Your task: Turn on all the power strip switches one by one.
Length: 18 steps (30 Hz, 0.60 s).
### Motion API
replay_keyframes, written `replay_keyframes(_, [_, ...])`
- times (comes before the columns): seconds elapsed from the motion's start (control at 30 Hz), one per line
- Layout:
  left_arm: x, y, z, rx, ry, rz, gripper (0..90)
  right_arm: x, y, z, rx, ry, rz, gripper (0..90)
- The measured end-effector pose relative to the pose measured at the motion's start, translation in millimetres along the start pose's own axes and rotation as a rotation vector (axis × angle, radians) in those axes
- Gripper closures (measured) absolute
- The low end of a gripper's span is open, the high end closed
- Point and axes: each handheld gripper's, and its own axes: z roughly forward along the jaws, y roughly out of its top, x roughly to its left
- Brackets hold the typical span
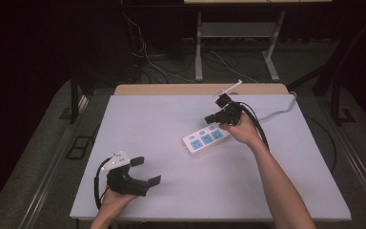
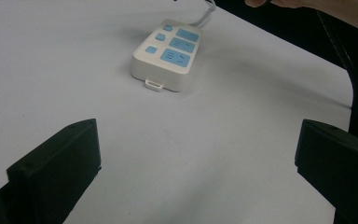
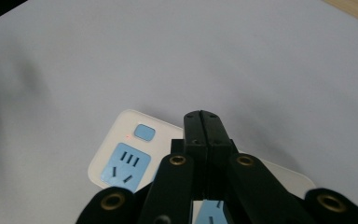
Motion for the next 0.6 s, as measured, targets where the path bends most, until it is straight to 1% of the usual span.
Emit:
replay_keyframes(0.03, [-0.1,0.0,-0.1,0.000,0.000,0.001,0.0,0.0,0.0,0.0,0.000,0.000,0.000,90.0])
replay_keyframes(0.07, [-0.3,0.0,-0.2,-0.003,0.001,0.000,0.0,-5.0,-0.5,-0.9,-0.002,0.000,0.009,90.0])
replay_keyframes(0.1, [-0.4,0.1,-0.3,-0.006,0.001,-0.002,0.0,-5.0,-0.5,-0.9,-0.002,0.000,0.009,90.0])
replay_keyframes(0.13, [-0.3,0.1,-0.4,-0.007,0.002,-0.002,0.0,-9.8,-1.5,-1.7,-0.004,-0.002,0.016,90.0])
replay_keyframes(0.3, [0.3,0.1,-0.5,-0.004,0.003,-0.002,0.0,-16.4,-4.5,-0.3,0.001,-0.003,0.023,90.0])
replay_keyframes(0.33, [0.3,0.2,-0.5,-0.003,0.002,-0.001,0.0,-18.9,-6.3,2.3,0.016,-0.003,0.019,90.0])
replay_keyframes(0.47, [0.4,0.1,-0.7,-0.004,0.002,-0.002,0.0,-22.4,-9.5,9.5,0.046,0.001,0.026,90.0])
replay_keyframes(0.6, [1.1,0.1,-1.2,-0.005,0.004,-0.002,0.0,-23.7,-10.8,16.3,0.063,0.007,0.022,90.0])
